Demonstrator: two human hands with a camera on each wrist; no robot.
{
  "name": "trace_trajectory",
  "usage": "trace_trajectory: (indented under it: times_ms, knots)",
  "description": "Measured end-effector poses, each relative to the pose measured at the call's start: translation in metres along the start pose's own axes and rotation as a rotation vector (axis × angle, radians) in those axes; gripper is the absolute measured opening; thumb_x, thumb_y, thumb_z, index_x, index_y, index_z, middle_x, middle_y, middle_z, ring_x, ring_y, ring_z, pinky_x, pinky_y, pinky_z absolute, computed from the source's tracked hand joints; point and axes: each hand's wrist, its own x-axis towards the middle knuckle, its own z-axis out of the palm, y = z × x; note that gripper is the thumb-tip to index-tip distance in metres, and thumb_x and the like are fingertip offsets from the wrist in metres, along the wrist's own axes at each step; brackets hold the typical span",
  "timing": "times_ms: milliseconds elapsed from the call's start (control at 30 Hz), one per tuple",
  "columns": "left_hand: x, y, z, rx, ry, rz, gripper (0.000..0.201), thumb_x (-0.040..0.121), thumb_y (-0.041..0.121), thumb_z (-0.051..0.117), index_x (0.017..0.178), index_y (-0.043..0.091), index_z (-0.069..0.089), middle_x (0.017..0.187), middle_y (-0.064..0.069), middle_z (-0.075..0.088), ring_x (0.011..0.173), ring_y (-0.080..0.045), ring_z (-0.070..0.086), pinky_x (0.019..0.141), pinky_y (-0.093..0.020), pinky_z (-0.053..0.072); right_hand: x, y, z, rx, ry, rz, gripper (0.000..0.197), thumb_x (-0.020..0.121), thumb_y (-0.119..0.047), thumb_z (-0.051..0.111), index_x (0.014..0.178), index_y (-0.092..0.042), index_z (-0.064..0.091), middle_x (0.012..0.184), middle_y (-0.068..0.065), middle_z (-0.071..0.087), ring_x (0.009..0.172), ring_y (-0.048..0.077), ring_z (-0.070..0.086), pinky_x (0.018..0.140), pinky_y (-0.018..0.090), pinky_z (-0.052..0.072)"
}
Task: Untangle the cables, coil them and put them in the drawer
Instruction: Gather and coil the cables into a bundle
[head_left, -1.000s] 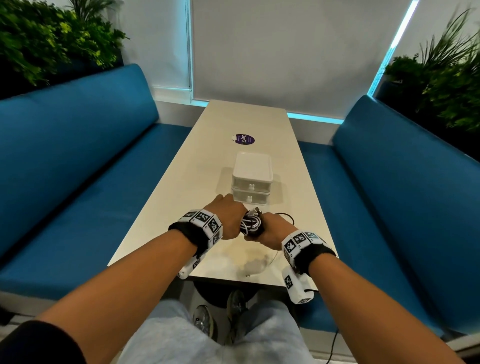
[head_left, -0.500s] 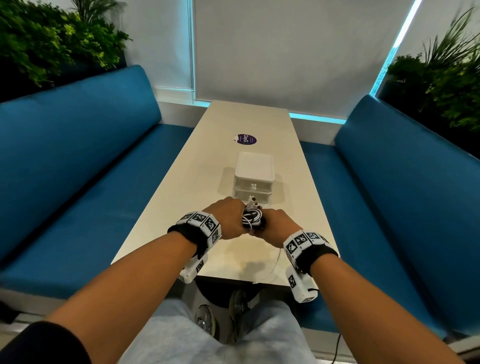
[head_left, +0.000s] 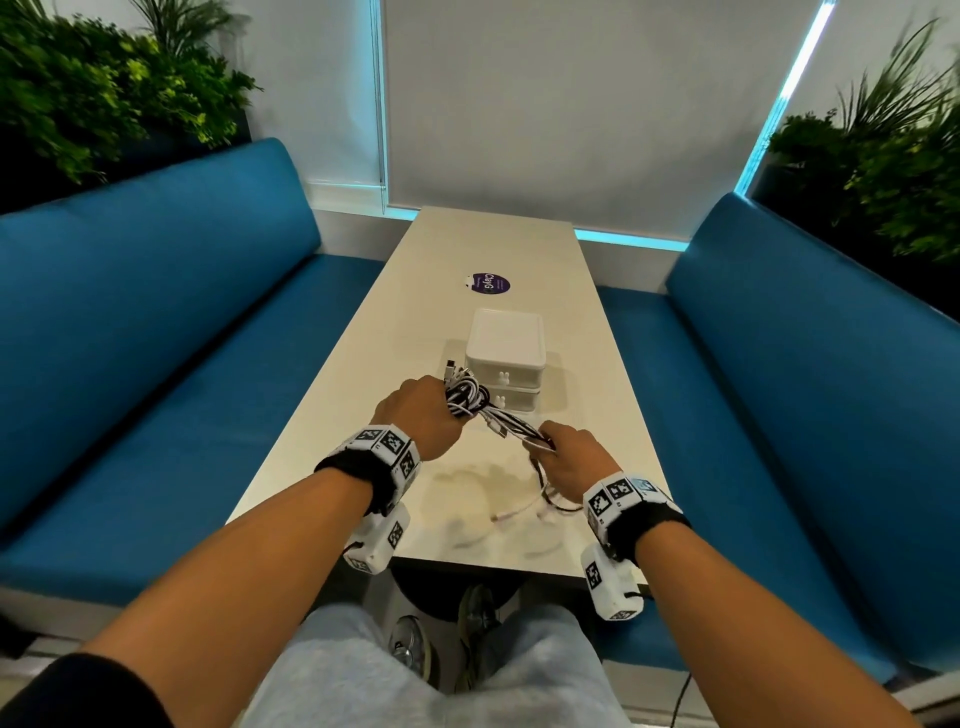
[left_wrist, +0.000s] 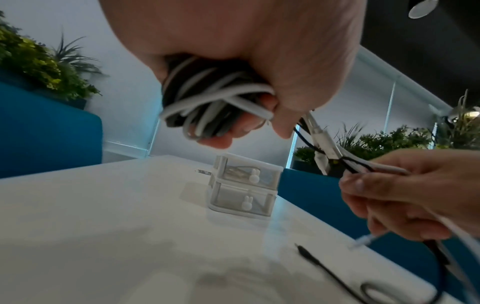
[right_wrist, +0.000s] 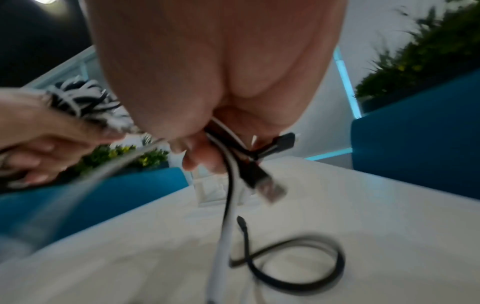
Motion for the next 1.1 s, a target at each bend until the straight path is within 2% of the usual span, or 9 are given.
trace_trajectory:
  times_ms: [200,300,433,533,600,667,733,833,1100]
  knots:
    - [0.004,0.013,0.014,-0.216,0.032,-0.049,0.035,0.085,0.047,0.065,0.087,0.013,0.065,0.088,-0.013,0.068,0.076,-0.031,0.058,0.065,-0.031,0.046,0.005,-0.012,0.014,-0.074,-0.028,-0.053,0.018,0.101,-0.022,0.041,0.106,-0.008,0.052,0.101,0.016,0.066,0.089,0.037,0.061,0.073,0.036,0.047]
    - [-0.001,0.017,0.016,-0.428,-0.016,-0.021,0.032,0.077,0.044,0.071,0.079,0.013,0.066,0.072,-0.007,0.072,0.068,-0.025,0.068,0.061,-0.034,0.055,0.006,-0.024,0.019,-0.067,-0.013,-0.121,0.022,0.102,-0.021,0.040,0.111,-0.006,0.053,0.104,0.015,0.066,0.093,0.036,0.061,0.075,0.036,0.046]
    - [-0.007,0.015,0.022,-0.449,-0.153,0.086,0.051,0.064,0.070,0.072,0.082,0.022,0.067,0.071,0.004,0.072,0.068,-0.012,0.069,0.068,-0.032,0.058,0.002,-0.032,0.019,-0.025,-0.012,-0.133,0.025,0.102,-0.024,0.038,0.116,-0.007,0.052,0.110,0.015,0.066,0.096,0.034,0.062,0.081,0.039,0.050]
    - [-0.008,0.011,0.025,-0.540,-0.224,0.054,0.053,0.069,0.074,0.069,0.082,0.022,0.069,0.072,0.003,0.072,0.068,-0.013,0.069,0.070,-0.032,0.058,-0.006,-0.036,0.019,0.066,-0.011,-0.218,0.032,0.099,-0.029,0.051,0.125,-0.010,0.048,0.110,0.004,0.063,0.100,0.025,0.062,0.075,0.024,0.045]
    - [-0.011,0.013,0.027,-0.632,-0.246,0.017,0.050,0.072,0.070,0.070,0.083,0.021,0.071,0.073,0.002,0.073,0.067,-0.013,0.070,0.067,-0.031,0.056,-0.011,-0.043,0.017,0.136,-0.021,-0.301,0.034,0.095,-0.016,0.057,0.128,-0.012,0.049,0.114,-0.004,0.060,0.107,0.013,0.059,0.075,0.004,0.039]
    - [-0.012,0.017,0.028,-0.716,-0.247,-0.017,0.046,0.074,0.065,0.072,0.085,0.021,0.071,0.075,0.000,0.074,0.070,-0.016,0.072,0.071,-0.035,0.058,-0.014,-0.049,0.013,0.181,-0.053,-0.366,0.044,0.089,0.003,0.052,0.131,-0.011,0.051,0.111,-0.009,0.056,0.104,0.003,0.053,0.079,-0.002,0.035]
    - [-0.010,0.022,0.028,-0.745,-0.226,-0.061,0.046,0.071,0.063,0.072,0.089,0.021,0.071,0.080,-0.002,0.075,0.075,-0.019,0.072,0.078,-0.037,0.059,-0.014,-0.052,0.010,0.109,-0.062,-0.393,0.050,0.086,0.011,0.047,0.133,-0.005,0.048,0.109,-0.004,0.053,0.102,0.005,0.049,0.083,0.004,0.035]
    - [-0.008,0.028,0.025,-0.686,-0.174,-0.122,0.046,0.069,0.061,0.068,0.089,0.019,0.069,0.081,-0.002,0.073,0.075,-0.020,0.070,0.070,-0.033,0.056,-0.010,-0.049,0.012,-0.043,-0.022,-0.370,0.044,0.086,0.008,0.048,0.129,-0.001,0.048,0.114,0.012,0.061,0.102,0.026,0.059,0.081,0.020,0.041]
    - [-0.011,0.035,0.029,-0.506,-0.035,-0.100,0.023,0.081,0.036,0.061,0.073,0.015,0.063,0.074,-0.007,0.065,0.070,-0.025,0.062,0.056,-0.027,0.042,-0.005,-0.039,0.022,-0.252,0.004,-0.384,0.028,0.097,-0.028,0.053,0.110,-0.004,0.059,0.096,0.019,0.067,0.085,0.037,0.063,0.070,0.038,0.049]
